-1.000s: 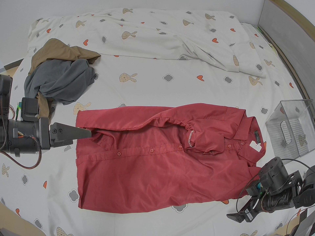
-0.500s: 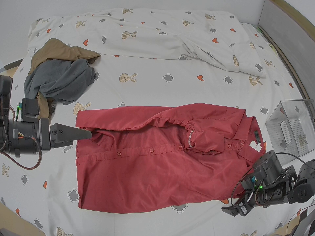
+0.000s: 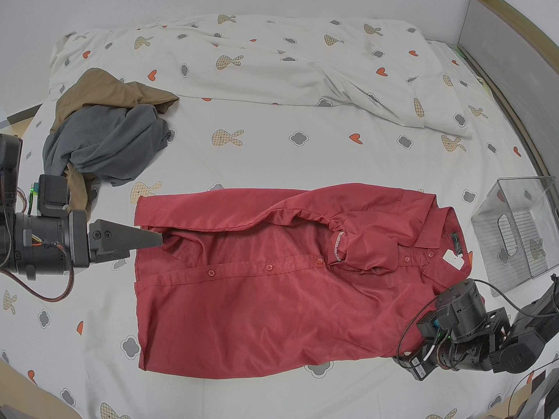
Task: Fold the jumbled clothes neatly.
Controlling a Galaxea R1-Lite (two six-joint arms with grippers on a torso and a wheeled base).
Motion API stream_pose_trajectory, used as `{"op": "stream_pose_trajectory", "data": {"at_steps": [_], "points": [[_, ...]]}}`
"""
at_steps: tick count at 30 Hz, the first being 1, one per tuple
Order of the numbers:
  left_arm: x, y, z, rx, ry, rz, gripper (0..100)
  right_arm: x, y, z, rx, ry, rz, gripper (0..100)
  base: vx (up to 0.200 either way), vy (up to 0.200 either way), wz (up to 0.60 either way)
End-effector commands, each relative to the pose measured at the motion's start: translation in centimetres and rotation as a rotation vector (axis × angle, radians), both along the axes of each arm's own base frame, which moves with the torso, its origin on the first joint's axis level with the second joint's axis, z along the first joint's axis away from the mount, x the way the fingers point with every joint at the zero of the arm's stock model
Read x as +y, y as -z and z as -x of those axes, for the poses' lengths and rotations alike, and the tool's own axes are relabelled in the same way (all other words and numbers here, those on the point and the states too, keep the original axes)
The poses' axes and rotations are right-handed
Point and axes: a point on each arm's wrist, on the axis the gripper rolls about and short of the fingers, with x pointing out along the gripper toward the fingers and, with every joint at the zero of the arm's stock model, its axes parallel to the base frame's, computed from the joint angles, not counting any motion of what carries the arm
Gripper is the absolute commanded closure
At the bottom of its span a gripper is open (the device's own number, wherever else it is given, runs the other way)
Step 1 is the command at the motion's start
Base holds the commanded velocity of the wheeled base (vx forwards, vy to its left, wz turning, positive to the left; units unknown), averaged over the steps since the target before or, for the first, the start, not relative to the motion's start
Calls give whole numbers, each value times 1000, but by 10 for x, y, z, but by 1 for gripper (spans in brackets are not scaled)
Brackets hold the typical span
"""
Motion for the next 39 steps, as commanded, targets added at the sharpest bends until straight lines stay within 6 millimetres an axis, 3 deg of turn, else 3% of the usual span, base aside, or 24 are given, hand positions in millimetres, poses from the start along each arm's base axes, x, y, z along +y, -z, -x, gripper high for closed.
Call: {"op": "stream_pose_trajectory", "data": {"at_steps": [1,8,13,18,19,24,29,39], "points": [[0,1,0,4,1,0,0,-2,10,3,36,2,28,100,0,0,0],[-1,2,0,9,6,-2,0,-3,-4,1,-19,6,-12,100,0,0,0],[-1,3,-1,12,6,-3,0,-5,-30,5,-57,-53,-26,100,0,0,0],[-1,3,0,11,8,-3,0,-11,-53,16,139,-116,-43,100,0,0,0],[-1,3,0,11,8,-3,0,-15,-68,19,266,-157,-93,100,0,0,0],[-2,3,0,11,9,-3,0,-17,-92,23,489,-198,-100,100,0,0,0],[-2,3,0,5,16,-11,0,-16,-95,26,532,-230,-71,100,0,0,0],[-2,6,-1,9,21,-21,0,15,-75,19,760,-308,86,100,0,0,0]]}}
